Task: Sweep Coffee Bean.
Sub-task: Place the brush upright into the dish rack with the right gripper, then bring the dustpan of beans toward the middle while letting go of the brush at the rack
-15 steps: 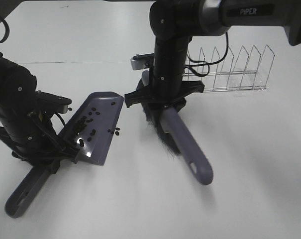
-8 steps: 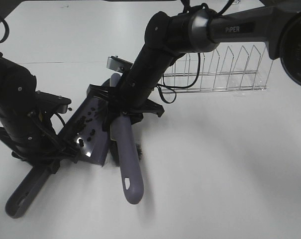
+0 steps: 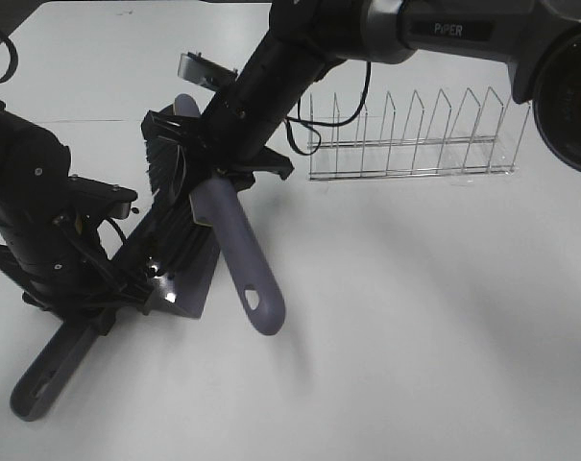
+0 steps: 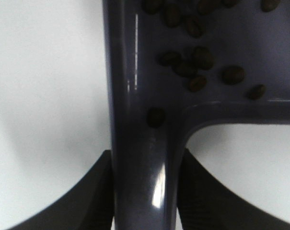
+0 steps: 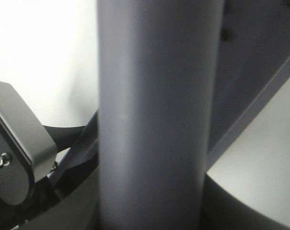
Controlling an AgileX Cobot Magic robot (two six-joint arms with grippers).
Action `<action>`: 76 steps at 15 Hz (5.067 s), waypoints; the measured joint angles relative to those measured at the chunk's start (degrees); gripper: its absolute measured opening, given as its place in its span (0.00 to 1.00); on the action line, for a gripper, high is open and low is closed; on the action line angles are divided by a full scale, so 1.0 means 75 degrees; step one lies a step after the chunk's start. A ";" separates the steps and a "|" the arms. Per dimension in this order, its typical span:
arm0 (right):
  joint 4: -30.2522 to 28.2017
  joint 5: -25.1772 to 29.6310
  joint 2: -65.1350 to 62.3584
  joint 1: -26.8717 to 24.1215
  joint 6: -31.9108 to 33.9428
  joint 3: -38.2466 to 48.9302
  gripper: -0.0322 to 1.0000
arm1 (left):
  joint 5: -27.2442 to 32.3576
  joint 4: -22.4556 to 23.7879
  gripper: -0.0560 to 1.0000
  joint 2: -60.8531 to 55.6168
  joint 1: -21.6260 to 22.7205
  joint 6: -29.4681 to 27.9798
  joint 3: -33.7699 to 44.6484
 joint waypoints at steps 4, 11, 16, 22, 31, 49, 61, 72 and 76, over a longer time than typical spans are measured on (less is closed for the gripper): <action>-0.2078 0.1199 0.0000 -0.0023 0.0626 -0.1299 0.32 | 0.0000 0.0000 0.37 0.0000 0.0000 0.0000 0.0000; -0.3377 0.1238 -0.0092 -0.0038 0.0840 -0.1811 0.32 | 0.0000 0.0000 0.37 0.0000 0.0000 -0.0008 0.0000; -0.3354 0.1245 -0.1673 -0.0649 0.0481 0.0871 0.32 | 0.0000 0.0000 0.37 0.0000 0.0000 -0.0008 0.0000; -0.3491 0.1253 -0.2231 -0.2773 0.0176 0.2827 0.32 | 0.0031 0.0000 0.37 0.0000 0.0000 -0.0008 -0.0008; -0.3789 0.1253 -0.2101 -0.3613 -0.0382 0.2972 0.32 | 0.0145 -0.0038 0.37 0.0000 0.0000 -0.0008 -0.0015; -0.3621 0.1253 -0.0298 -0.3613 -0.0298 0.0787 0.32 | 0.0344 -0.0130 0.37 0.0000 0.0000 -0.0008 -0.0015; -0.3415 0.1375 0.0924 -0.3613 0.0229 -0.1574 0.32 | 0.0374 -0.0138 0.37 0.0000 0.0000 -0.0008 -0.0015; -0.3514 0.1245 -0.0053 -0.3613 0.0252 -0.1604 0.74 | 0.0397 -0.0145 0.37 0.0000 0.0000 -0.0153 -0.0015; -0.3453 0.1245 -0.0840 -0.3613 0.0252 -0.1604 0.74 | 0.0390 -0.0214 0.37 0.0015 0.0000 -0.0199 -0.0084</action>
